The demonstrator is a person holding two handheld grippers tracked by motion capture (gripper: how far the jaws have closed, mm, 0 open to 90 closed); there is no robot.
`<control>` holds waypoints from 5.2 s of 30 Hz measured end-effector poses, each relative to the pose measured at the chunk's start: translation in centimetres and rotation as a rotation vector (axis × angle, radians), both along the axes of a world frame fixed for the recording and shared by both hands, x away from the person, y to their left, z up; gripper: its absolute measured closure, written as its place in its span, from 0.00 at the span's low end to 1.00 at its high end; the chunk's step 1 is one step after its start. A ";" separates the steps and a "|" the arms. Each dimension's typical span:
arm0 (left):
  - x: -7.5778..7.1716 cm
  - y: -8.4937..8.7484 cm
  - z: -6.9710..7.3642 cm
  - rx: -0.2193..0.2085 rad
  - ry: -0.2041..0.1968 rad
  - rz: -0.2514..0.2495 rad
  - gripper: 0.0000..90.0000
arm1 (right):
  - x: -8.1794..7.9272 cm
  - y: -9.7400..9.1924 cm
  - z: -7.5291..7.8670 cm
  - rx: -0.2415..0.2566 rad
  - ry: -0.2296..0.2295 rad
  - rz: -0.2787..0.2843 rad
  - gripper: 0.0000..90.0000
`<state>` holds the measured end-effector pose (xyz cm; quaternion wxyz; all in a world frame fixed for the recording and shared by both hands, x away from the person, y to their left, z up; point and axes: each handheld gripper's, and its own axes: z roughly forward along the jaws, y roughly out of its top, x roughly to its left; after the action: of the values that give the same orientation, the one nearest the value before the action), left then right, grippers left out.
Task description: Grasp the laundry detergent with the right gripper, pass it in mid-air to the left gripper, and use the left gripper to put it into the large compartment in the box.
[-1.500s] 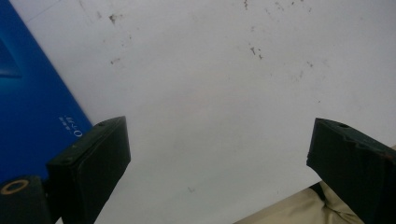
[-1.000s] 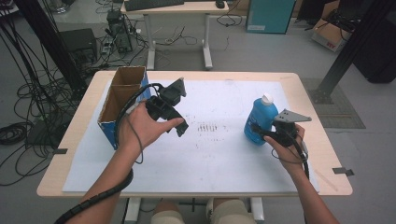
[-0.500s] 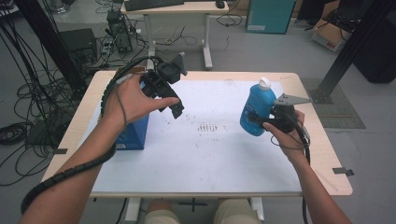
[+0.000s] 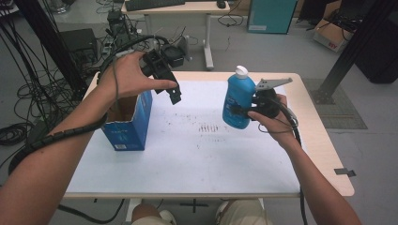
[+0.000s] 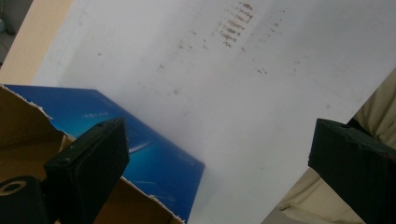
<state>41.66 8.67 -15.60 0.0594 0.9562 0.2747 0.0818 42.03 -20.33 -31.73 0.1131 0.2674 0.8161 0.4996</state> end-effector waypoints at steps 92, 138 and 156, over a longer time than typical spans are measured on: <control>-1.9 -2.5 -2.6 0.077 0.177 -0.376 0.05 | -2.7 14.3 0.2 0.007 -0.054 0.539 0.49; -1.9 -2.5 -2.3 0.049 0.166 -0.403 0.05 | -2.6 14.5 0.4 0.014 -0.070 0.532 0.49; -1.8 -2.5 -2.4 0.054 0.167 -0.413 0.06 | -2.6 14.4 0.5 0.022 -0.073 0.541 0.49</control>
<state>39.83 6.12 -17.99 0.0260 0.9968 0.0748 -0.0044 39.40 -5.96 -31.25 0.0021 0.0226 0.8477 0.5300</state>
